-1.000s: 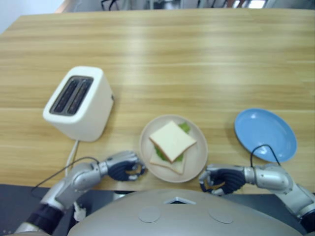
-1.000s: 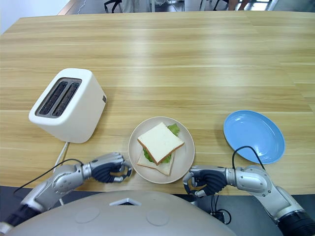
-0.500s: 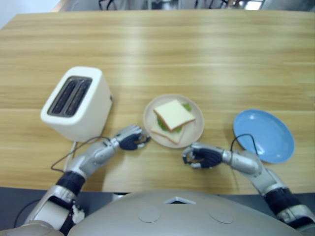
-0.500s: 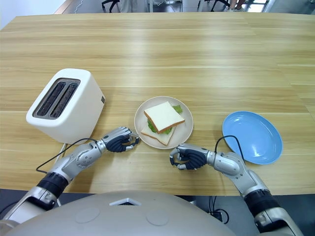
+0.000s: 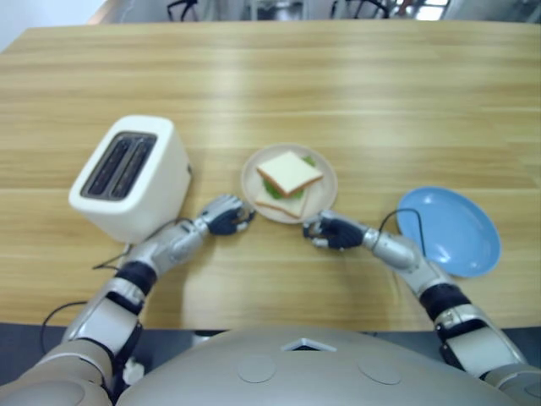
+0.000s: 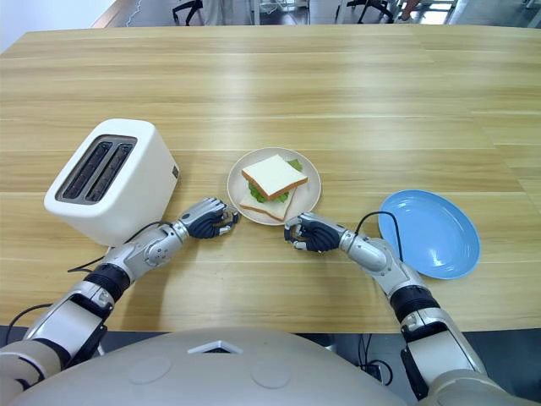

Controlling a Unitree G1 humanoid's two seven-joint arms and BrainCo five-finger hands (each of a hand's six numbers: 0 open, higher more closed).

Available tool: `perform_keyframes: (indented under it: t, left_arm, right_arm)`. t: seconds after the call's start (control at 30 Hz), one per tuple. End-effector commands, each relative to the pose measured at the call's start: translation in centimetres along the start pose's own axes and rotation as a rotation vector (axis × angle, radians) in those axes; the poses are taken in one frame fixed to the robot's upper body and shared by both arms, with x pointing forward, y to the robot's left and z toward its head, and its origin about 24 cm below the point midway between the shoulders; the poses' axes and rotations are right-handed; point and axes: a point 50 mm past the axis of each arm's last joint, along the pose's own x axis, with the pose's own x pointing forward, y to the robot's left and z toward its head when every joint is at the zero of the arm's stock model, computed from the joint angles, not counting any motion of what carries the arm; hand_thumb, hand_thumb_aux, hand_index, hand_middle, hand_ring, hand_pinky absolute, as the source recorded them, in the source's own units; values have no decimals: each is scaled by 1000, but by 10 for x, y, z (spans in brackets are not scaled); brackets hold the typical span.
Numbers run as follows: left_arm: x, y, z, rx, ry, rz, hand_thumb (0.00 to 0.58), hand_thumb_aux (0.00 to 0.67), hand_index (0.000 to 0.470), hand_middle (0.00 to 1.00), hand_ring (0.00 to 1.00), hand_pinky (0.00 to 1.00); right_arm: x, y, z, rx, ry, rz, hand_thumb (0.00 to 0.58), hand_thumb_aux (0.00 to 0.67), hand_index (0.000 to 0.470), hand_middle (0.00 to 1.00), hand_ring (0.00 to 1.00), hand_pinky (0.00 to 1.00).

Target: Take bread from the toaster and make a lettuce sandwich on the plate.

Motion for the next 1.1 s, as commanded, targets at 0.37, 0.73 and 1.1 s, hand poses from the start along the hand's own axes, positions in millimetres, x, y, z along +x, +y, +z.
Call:
perform_keyframes:
  t: [0.37, 0.73, 1.1]
  left_arm:
    - [-45, 71, 66, -76, -241, 259, 0, 0, 0, 0, 0, 0]
    - [-86, 163, 83, -136, -258, 804, 0, 0, 0, 0, 0, 0]
    - [-84, 167, 82, -129, -244, 891, 0, 0, 0, 0, 0, 0]
  right_arm:
    - [-70, -54, 62, -6, -234, -254, 0, 0, 0, 0, 0, 0]
    - [-89, -112, 89, -28, -409, -836, 0, 0, 0, 0, 0, 0]
    - [-79, -109, 96, -64, -452, -858, 0, 0, 0, 0, 0, 0]
